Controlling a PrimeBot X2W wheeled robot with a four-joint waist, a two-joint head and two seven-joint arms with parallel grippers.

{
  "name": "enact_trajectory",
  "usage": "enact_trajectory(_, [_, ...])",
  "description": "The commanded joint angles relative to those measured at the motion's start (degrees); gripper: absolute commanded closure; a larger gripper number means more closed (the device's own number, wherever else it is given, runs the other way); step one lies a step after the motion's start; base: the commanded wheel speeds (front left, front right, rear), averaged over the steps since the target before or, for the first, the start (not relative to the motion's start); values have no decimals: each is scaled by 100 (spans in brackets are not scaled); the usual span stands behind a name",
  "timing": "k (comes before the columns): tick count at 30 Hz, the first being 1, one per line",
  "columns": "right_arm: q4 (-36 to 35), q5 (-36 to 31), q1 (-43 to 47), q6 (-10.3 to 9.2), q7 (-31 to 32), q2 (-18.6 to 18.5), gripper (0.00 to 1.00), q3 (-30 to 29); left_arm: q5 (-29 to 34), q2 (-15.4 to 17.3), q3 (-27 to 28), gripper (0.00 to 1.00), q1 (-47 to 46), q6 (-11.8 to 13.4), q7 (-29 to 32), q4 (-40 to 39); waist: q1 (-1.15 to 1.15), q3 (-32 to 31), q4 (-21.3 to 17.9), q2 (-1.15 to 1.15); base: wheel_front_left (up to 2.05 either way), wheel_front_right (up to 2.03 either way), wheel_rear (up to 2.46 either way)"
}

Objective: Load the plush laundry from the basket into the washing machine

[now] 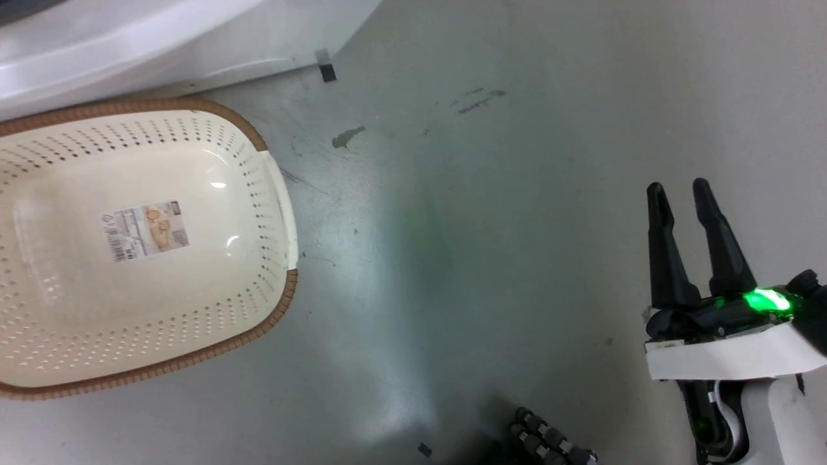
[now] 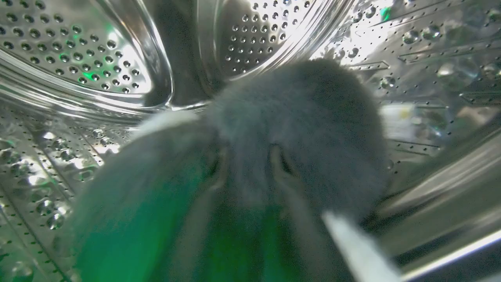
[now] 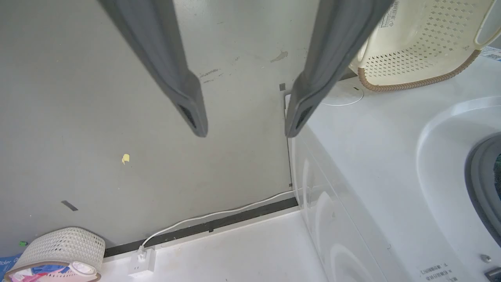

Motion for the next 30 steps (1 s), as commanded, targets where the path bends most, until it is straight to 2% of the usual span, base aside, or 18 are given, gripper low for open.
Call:
enact_trajectory(1, [12,-86,-101,-5,-24,-1,0,-60,-5,-49,-41,0,20,-9,-151,140,-1,-135,88,0,0,0,0])
enact_trajectory(5, [46,-245,-91,-5,-24,-1,0,-178,-98,-211,-53,0,313,0,-663,426,-1,-513,207,0,0,0,0])
enact_trajectory(11, [44,-704,-16,-5,-24,-1,0,-518,-435,-745,36,0,1184,20,-1540,746,-1,-1407,675,0,0,0,0])
enact_trajectory(16, [73,-1096,156,-5,-24,-1,0,-705,-662,-1169,159,0,2148,47,-1792,555,-1,-2241,1088,0,0,0,0])
enact_trajectory(25, [204,-1501,612,-5,-24,-1,0,-863,-732,-1819,776,0,4632,101,-1803,-1769,-1,-3345,1802,0,0,0,0])
enact_trajectory(30, [276,-1569,827,-5,-24,-1,0,-813,-597,-2192,1153,0,5935,261,-1804,-2816,-1,-3757,2035,0,0,0,0])
